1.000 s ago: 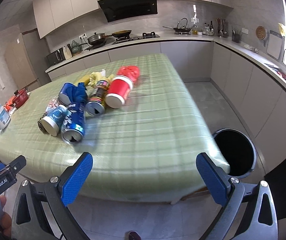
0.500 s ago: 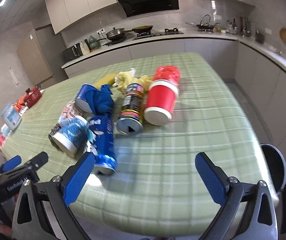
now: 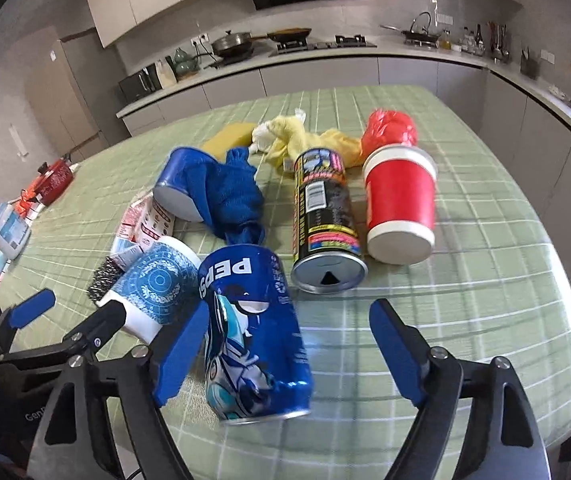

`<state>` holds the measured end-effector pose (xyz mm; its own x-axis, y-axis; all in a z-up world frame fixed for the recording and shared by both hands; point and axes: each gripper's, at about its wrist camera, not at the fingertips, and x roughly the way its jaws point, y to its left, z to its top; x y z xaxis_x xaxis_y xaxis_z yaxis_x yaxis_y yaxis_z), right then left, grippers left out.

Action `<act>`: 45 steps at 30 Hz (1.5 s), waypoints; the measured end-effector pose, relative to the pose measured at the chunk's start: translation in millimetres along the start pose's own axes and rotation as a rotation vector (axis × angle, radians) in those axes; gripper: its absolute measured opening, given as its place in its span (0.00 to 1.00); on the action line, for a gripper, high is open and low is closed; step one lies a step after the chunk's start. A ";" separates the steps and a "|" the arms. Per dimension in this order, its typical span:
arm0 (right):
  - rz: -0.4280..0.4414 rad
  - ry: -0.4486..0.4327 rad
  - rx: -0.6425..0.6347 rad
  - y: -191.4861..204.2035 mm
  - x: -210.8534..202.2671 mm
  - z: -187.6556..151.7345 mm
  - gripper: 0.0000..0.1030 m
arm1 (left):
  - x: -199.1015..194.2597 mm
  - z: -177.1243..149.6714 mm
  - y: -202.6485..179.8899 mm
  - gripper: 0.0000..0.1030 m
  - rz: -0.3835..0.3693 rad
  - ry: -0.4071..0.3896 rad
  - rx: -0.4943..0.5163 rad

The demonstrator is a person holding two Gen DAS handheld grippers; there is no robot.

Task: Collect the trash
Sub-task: 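Grasp the blue Pepsi can with the right tool while the left tool grasps the blue-white paper cup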

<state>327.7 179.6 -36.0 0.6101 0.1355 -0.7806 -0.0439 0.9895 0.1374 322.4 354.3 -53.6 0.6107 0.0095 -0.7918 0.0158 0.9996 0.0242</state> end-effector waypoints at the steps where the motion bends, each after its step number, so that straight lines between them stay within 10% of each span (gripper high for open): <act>1: -0.001 0.008 0.001 0.7 3.2 -0.8 0.81 | 4.0 0.6 1.3 0.95 -0.019 0.009 0.003; 15: 0.135 0.120 0.060 -0.2 28.0 -14.0 0.58 | 15.8 2.2 -4.2 0.91 -0.063 0.045 0.044; 23: 0.102 0.033 -0.004 1.8 1.5 -17.8 0.55 | 12.8 0.6 -18.6 0.91 -0.065 0.039 0.057; 26: 0.094 0.033 -0.007 -6.5 -5.5 -21.5 0.55 | 15.6 -3.0 -21.7 0.73 -0.083 0.048 0.031; 34: 0.116 0.098 -0.013 -27.8 1.7 -29.9 0.57 | 3.3 -10.8 -24.2 0.66 -0.106 0.017 -0.032; 45: 0.158 0.121 -0.036 -32.7 7.4 -34.7 0.57 | 8.0 -21.7 -40.4 0.81 -0.040 0.047 -0.021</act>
<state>306.2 149.9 -67.4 0.4936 0.2922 -0.8191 -0.1614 0.9563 0.2439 309.5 314.6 -74.1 0.5717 -0.0295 -0.8200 0.0222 0.9995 -0.0205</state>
